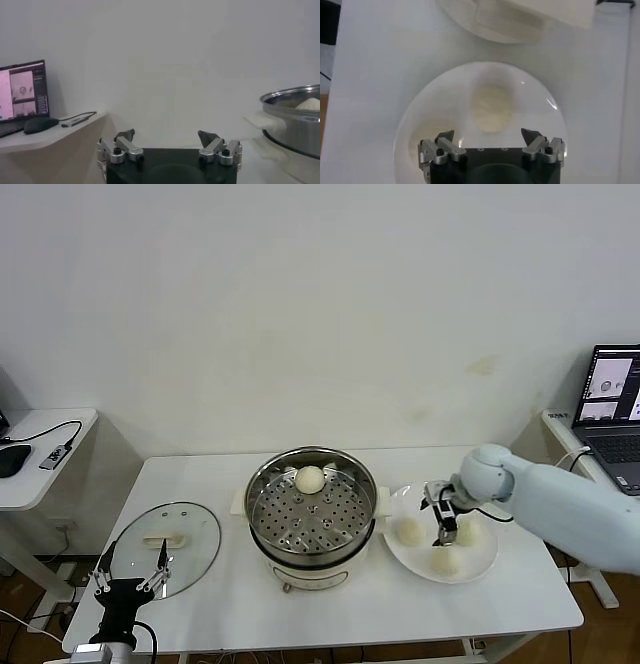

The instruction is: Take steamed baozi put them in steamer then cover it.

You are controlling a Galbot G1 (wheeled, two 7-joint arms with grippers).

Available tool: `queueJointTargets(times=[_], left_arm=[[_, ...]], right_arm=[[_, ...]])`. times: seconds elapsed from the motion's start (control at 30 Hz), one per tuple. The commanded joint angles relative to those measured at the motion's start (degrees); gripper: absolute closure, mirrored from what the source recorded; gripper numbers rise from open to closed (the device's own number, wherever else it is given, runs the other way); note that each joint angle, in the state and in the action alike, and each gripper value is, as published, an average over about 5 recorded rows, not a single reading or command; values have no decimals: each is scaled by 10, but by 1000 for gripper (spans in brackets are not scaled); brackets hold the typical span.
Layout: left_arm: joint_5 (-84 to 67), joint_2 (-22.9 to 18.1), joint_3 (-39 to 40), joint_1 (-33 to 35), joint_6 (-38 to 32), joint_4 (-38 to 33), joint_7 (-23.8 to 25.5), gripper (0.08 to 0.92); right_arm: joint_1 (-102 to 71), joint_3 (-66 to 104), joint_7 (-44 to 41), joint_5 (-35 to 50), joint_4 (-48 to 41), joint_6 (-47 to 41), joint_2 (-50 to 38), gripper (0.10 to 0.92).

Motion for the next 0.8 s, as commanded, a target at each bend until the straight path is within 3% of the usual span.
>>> queueJointTargets(times=[0.03,0.5,0.8], left_arm=[[1,0,1,-2,-1,3,0,177],[4,0,1,-2,-5,7,0,177],[4,0,0,-2,-5,7,0,177]], right_arm=[[-43,21,9,-18,-27,4,28,203],[-43,31,18,-35,-52,4,53,203],[-48,36,17,-46,-69,6,64,259]])
